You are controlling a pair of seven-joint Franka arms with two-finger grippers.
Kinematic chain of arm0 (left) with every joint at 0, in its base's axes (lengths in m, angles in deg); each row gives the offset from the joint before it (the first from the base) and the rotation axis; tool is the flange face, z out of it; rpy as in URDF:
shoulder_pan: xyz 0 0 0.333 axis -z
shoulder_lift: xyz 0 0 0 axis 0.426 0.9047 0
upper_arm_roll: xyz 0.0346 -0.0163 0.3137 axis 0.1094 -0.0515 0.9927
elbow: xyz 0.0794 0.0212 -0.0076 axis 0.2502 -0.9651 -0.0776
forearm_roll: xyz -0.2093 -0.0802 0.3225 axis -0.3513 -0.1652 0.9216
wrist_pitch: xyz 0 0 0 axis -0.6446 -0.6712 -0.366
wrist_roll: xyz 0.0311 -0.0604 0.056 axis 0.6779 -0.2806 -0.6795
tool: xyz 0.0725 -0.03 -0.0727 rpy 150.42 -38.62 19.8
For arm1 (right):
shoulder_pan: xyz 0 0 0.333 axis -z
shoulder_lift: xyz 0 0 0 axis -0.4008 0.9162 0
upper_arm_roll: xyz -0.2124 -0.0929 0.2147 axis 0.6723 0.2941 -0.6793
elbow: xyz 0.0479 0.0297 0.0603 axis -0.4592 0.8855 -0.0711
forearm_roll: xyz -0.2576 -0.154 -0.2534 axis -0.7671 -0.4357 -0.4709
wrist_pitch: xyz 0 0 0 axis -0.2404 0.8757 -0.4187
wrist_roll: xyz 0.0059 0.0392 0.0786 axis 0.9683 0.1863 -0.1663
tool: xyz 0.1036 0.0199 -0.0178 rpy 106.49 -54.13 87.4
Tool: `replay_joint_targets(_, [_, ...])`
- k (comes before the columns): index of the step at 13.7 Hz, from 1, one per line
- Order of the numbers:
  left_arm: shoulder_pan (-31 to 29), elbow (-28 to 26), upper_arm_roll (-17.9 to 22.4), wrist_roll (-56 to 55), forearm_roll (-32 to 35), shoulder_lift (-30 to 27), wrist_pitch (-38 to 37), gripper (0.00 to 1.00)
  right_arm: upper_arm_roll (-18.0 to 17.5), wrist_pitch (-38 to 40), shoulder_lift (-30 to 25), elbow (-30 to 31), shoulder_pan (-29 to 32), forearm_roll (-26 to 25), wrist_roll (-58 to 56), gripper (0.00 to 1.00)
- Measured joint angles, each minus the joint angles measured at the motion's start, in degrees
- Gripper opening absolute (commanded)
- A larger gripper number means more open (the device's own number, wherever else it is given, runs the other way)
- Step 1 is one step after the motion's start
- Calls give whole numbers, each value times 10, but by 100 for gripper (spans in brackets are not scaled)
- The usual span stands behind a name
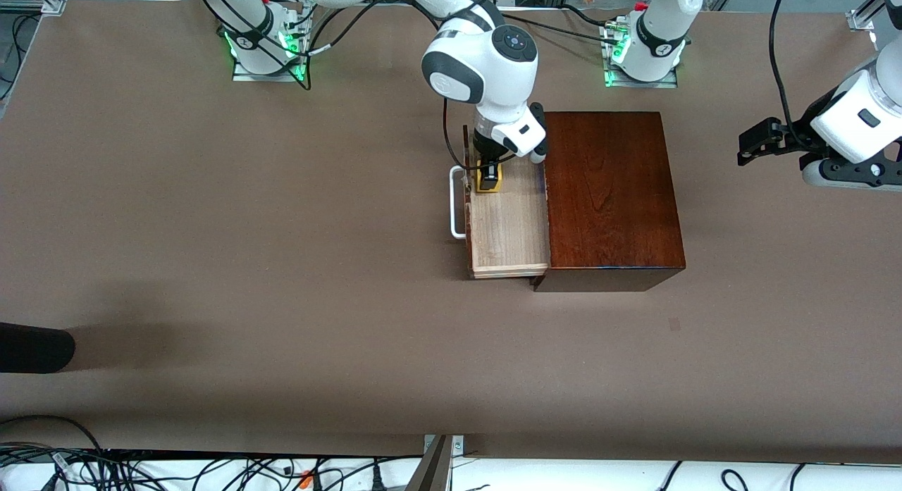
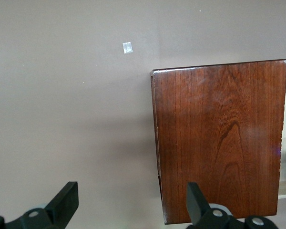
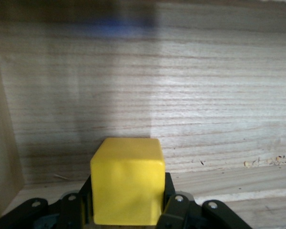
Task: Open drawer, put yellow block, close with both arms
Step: 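Lower the cube into the drawer and open the right gripper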
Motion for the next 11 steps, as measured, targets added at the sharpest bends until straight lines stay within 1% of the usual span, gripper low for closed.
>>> replay_joint_targets(3, [0,0,0,0,0,0,1,100,3,-11,10,0,0,0,-4,7])
replay_joint_targets(6, [0,0,0,0,0,0,3,100,6,-18,13,-2,0,0,-4,17])
replay_joint_targets(7, [0,0,0,0,0,0,3,100,7,-18,13,-2,0,0,-4,24])
replay_joint_targets(8, [0,0,0,0,0,0,3,100,7,-18,13,-2,0,0,-4,59])
replay_joint_targets(9, [-1,0,0,0,0,0,3,100,7,-18,13,-2,0,0,-4,100])
replay_joint_targets(11, [-1,1,0,0,0,0,3,100,9,-18,14,-2,0,0,-4,100])
